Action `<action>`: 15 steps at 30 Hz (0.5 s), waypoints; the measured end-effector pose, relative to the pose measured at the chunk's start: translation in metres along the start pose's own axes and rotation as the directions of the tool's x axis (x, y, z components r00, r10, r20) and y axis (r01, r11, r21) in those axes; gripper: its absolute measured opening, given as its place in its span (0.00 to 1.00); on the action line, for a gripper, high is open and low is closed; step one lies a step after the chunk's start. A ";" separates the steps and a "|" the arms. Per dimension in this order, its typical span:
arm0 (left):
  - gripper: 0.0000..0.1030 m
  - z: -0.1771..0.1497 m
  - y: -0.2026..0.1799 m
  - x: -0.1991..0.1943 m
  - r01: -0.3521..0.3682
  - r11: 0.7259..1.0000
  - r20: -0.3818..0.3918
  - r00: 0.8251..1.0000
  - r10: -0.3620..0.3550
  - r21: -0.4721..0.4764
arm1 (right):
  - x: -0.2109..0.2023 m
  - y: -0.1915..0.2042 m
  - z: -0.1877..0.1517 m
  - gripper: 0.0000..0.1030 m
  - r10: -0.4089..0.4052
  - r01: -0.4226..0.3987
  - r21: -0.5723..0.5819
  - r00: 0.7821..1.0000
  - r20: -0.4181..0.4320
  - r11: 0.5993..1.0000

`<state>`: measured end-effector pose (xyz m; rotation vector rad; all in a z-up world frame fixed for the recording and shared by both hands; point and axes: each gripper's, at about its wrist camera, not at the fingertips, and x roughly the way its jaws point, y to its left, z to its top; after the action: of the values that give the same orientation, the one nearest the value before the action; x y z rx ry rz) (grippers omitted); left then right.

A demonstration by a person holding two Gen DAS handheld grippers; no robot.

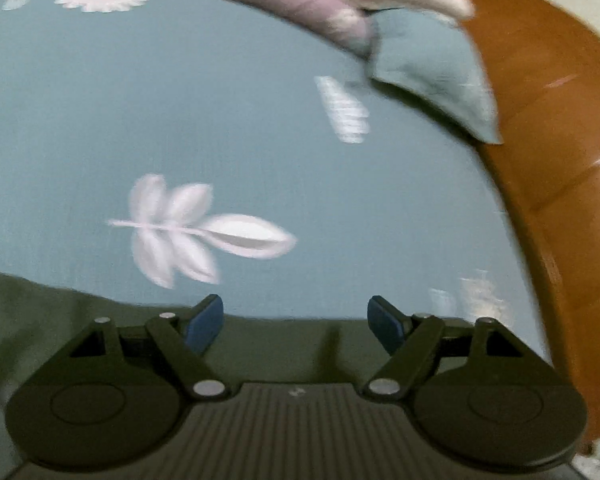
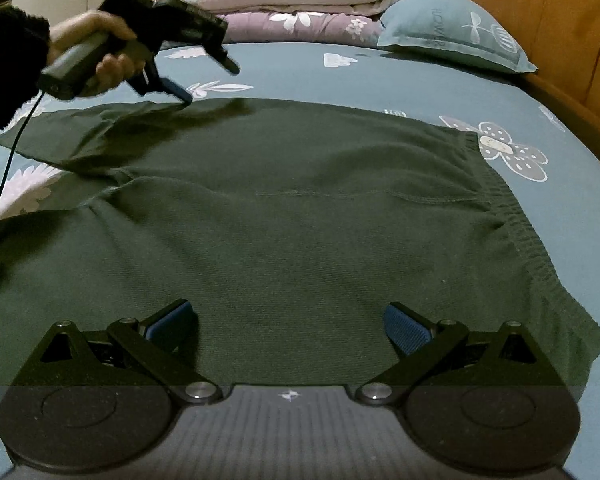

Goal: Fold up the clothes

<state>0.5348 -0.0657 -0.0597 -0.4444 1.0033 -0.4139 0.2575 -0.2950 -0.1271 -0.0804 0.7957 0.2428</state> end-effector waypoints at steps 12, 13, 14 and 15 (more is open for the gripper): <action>0.77 -0.008 -0.028 0.037 -0.048 0.998 -0.039 0.998 0.050 0.049 | -0.001 -0.002 -0.002 1.00 0.013 -0.013 -0.018 1.000 0.006 1.000; 0.77 -0.009 -0.031 0.034 -0.034 0.998 -0.047 0.998 0.037 0.052 | -0.001 -0.002 -0.002 1.00 0.014 -0.014 -0.019 1.000 0.005 1.000; 0.77 -0.009 -0.035 0.030 -0.019 0.998 -0.056 0.998 0.022 0.056 | -0.001 -0.002 -0.002 1.00 0.016 -0.016 -0.020 1.000 0.004 1.000; 0.77 -0.010 -0.038 0.026 -0.003 0.998 -0.065 0.998 0.007 0.060 | -0.001 -0.002 -0.002 1.00 0.017 -0.017 -0.021 1.000 0.002 1.000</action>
<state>0.5332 -0.1130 -0.0621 -0.3760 1.0525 -0.4554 0.2558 -0.2974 -0.1275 -0.0932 0.7917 0.2676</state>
